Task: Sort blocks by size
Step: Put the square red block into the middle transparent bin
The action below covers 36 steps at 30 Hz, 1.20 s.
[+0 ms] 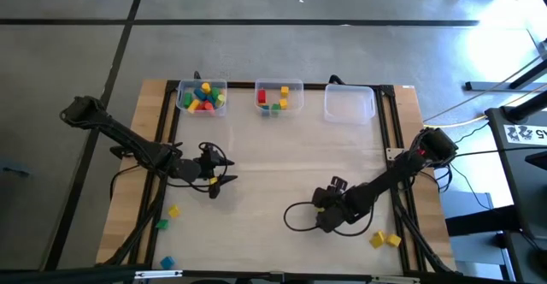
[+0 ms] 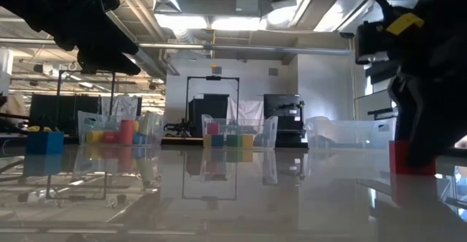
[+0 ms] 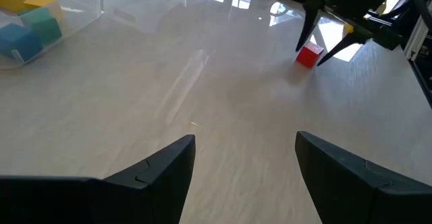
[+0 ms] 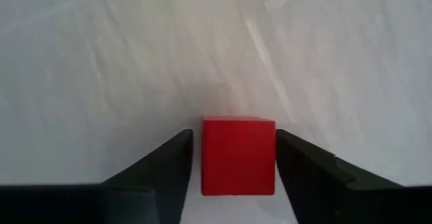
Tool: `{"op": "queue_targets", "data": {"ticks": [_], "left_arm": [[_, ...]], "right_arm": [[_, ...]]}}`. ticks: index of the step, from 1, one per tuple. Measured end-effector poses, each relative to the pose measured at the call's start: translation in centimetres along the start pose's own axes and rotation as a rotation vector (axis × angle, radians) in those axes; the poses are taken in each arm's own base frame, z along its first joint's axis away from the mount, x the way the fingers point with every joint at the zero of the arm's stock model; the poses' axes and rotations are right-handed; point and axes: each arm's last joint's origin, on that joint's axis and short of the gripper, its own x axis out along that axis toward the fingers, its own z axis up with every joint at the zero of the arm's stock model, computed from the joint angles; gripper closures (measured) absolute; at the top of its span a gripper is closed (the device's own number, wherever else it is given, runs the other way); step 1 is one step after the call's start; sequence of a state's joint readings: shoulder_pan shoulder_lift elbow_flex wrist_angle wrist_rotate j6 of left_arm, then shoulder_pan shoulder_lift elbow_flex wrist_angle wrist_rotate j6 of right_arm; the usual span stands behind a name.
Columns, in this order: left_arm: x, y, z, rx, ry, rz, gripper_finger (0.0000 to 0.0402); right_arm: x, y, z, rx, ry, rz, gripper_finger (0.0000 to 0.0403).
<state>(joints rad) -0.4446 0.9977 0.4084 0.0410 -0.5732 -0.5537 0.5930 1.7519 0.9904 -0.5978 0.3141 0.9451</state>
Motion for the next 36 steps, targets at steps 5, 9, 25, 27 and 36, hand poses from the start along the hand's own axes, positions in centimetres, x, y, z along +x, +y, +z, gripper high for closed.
{"op": "queue_targets", "data": {"ticks": [5, 9, 25, 27, 36], "left_arm": [[0.0, 0.0, 0.0, 0.0, 0.0, 0.0, 0.0149], [0.0, 0.0, 0.0, 0.0, 0.0, 0.0, 0.0149], [0.0, 0.0, 0.0, -0.001, -0.001, -0.001, 0.0149], [0.0, 0.0, 0.0, -0.001, -0.001, -0.001, 0.0149], [0.0, 0.0, 0.0, -0.001, -0.001, 0.0, 0.0149]], "right_arm": [[0.4, -0.3, -0.4, -0.007, 0.006, -0.009, 0.025], [0.4, -0.2, -0.3, -0.056, -0.008, -0.001, 0.0269], [-1.4, -3.2, 9.5, -0.372, -0.213, -0.188, 0.0268], [-1.5, -4.5, 11.2, -0.396, -0.221, -0.218, 0.0268], [-0.9, -11.9, 17.1, -0.424, -0.24, -0.348, 0.0267]]}}
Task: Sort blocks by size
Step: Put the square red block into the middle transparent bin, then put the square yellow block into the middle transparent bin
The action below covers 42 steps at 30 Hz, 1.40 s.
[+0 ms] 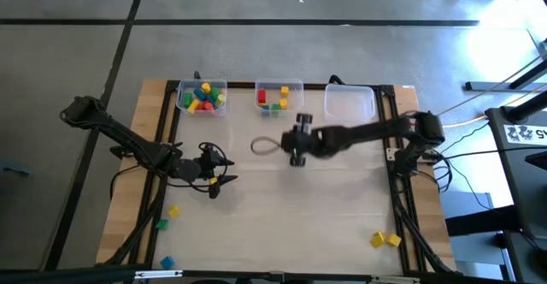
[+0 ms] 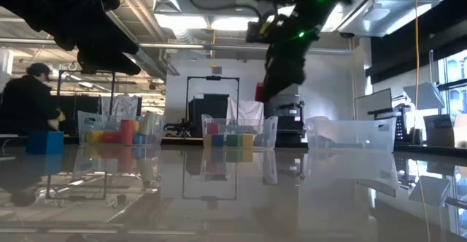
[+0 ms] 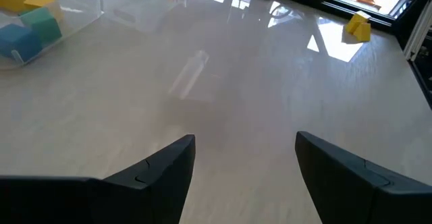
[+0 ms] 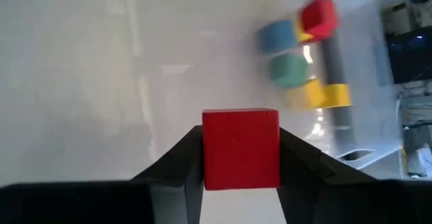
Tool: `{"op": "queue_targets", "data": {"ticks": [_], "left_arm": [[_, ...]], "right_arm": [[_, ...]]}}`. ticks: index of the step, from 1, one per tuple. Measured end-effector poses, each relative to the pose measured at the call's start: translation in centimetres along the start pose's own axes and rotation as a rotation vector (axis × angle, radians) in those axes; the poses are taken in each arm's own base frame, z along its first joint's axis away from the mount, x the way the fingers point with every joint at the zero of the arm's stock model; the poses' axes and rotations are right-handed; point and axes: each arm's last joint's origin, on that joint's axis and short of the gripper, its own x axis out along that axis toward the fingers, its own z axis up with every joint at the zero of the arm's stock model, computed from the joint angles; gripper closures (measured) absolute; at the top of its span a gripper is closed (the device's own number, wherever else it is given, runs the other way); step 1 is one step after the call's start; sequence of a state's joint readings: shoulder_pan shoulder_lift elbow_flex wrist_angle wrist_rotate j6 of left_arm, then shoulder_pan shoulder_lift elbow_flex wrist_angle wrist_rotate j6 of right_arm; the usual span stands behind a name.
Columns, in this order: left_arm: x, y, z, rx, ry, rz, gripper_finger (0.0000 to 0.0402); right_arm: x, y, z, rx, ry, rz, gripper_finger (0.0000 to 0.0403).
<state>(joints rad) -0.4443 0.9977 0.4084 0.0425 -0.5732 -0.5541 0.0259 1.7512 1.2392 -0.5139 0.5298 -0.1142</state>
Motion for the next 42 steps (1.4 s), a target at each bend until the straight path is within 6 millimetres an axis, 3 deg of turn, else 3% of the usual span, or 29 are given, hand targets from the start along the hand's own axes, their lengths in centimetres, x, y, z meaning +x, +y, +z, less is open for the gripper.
{"op": "queue_targets", "data": {"ticks": [12, 21, 27, 37, 42], "left_arm": [[0.0, 0.0, 0.0, 0.0, 0.0, 0.0, 0.0149], [0.0, 0.0, 0.0, 0.003, 0.0, 0.0, 0.0149], [0.0, 0.0, 0.0, 0.003, 0.0, 0.0, 0.0149], [0.0, 0.0, 0.0, 0.003, 0.0, 0.0, 0.0149], [0.0, 0.0, 0.0, 0.003, 0.0, 0.0, 0.0149]], "right_arm": [[4.8, -11.0, -0.8, 0.113, -0.127, -0.053, 0.0266], [6.4, -16.7, -2.5, 0.227, -0.221, -0.088, 0.0265], [7.0, -18.0, -3.6, 0.262, -0.23, -0.11, 0.0254], [7.0, -18.0, -3.7, 0.265, -0.211, -0.139, 0.0158], [6.5, -17.3, -3.4, 0.216, -0.225, -0.069, 0.0138]]}}
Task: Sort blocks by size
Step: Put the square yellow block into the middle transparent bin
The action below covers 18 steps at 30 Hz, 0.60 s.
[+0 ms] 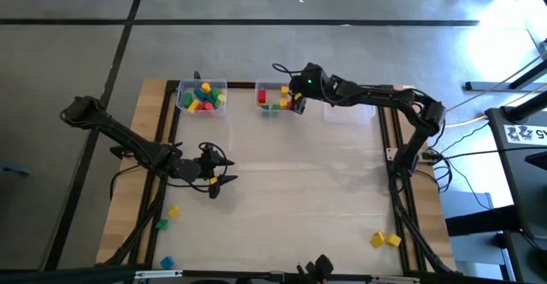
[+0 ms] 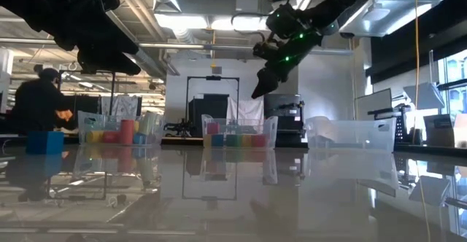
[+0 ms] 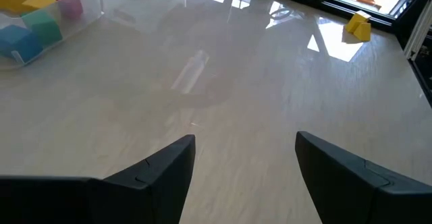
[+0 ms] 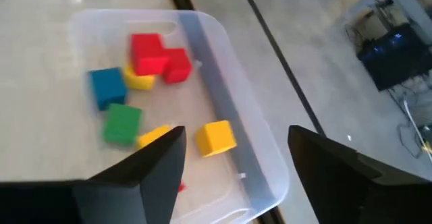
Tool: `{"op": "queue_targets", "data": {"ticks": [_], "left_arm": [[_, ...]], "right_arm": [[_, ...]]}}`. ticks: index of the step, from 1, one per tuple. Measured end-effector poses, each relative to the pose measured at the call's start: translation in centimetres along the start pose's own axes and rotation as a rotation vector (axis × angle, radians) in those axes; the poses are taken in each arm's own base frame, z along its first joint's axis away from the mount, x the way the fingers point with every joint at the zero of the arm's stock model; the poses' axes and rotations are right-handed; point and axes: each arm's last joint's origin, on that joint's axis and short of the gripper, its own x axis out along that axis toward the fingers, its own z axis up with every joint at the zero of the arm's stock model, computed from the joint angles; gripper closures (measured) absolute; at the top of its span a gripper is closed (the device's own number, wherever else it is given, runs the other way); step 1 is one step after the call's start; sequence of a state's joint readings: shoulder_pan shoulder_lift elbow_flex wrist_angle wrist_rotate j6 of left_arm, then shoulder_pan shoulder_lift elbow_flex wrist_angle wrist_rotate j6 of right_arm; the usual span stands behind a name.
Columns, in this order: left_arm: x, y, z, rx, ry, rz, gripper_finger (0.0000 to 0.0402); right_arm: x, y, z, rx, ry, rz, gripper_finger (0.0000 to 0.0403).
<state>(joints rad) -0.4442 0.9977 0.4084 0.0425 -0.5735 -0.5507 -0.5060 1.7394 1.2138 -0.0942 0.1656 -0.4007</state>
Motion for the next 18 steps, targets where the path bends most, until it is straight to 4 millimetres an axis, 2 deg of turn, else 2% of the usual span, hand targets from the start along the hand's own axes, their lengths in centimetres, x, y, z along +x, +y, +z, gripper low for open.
{"op": "queue_targets", "data": {"ticks": [5, 9, 18], "left_arm": [[0.0, 0.0, 0.0, -0.003, 0.0, 0.0, 0.0149], [0.0, 0.0, 0.0, -0.002, 0.0, 0.0, 0.0149], [0.0, 0.0, 0.0, -0.001, 0.0, 0.0, 0.0149]], "right_arm": [[-3.1, 1.8, 1.7, -0.091, -0.032, 0.046, 0.0135], [-6.5, 3.8, 3.0, -0.143, -0.064, 0.108, 0.0135], [-13.5, 9.7, 4.1, -0.187, -0.081, 0.309, 0.0134]]}}
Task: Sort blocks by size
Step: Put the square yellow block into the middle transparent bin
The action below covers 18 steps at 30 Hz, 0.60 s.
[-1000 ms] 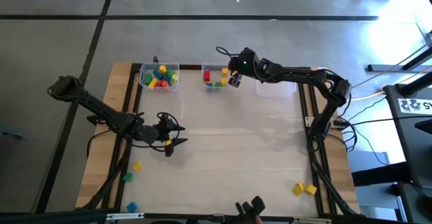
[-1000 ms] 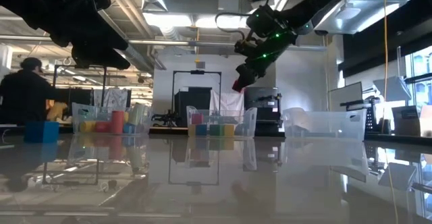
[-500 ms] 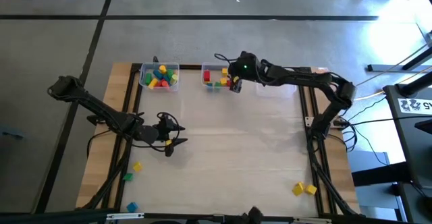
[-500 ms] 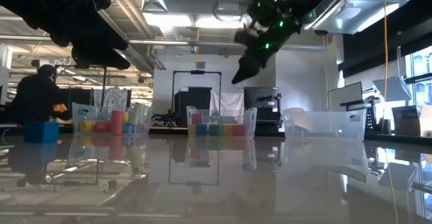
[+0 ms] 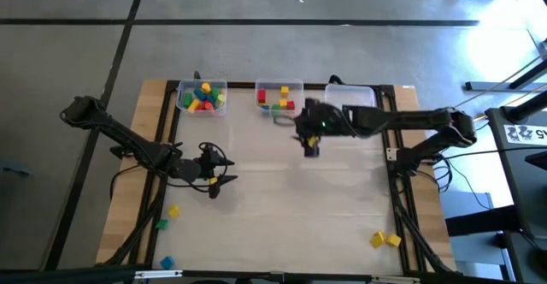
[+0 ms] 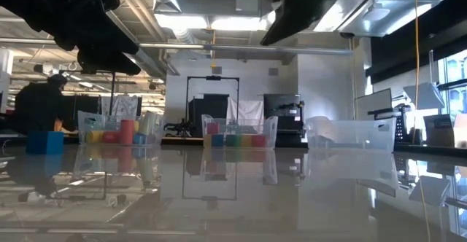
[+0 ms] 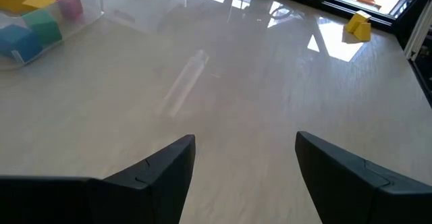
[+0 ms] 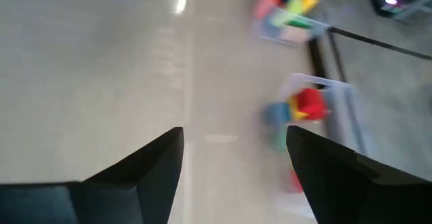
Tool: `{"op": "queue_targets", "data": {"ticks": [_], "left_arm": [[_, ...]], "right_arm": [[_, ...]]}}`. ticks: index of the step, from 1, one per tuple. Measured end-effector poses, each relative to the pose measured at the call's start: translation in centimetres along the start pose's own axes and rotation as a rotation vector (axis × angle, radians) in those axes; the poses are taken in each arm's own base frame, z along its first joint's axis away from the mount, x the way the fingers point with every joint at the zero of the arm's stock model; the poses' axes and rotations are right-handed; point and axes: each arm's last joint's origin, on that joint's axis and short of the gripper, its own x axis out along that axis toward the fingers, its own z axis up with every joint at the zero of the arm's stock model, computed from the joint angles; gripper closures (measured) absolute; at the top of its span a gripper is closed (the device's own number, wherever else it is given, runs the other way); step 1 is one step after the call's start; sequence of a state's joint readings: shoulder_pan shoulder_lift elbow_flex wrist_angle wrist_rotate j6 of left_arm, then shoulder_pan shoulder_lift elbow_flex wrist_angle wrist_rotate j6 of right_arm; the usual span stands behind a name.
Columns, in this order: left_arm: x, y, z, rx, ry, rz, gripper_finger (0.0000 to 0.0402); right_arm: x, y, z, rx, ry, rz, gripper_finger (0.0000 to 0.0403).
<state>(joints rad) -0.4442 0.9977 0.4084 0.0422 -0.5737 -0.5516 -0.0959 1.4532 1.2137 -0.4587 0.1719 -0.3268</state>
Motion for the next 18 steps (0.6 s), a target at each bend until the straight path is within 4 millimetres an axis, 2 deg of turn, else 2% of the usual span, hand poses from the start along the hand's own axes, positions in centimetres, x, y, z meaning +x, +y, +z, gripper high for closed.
{"op": "queue_targets", "data": {"ticks": [9, 18], "left_arm": [[0.0, 0.0, 0.0, -0.001, 0.0, 0.0, 0.0149], [0.0, 0.0, 0.0, 0.0, -0.001, 0.0, 0.0149]], "right_arm": [[-1.8, 6.9, 0.9, 0.0, 0.03, 0.179, 0.0134], [-4.3, 13.0, 0.6, 0.041, 0.089, 0.271, 0.0134]]}}
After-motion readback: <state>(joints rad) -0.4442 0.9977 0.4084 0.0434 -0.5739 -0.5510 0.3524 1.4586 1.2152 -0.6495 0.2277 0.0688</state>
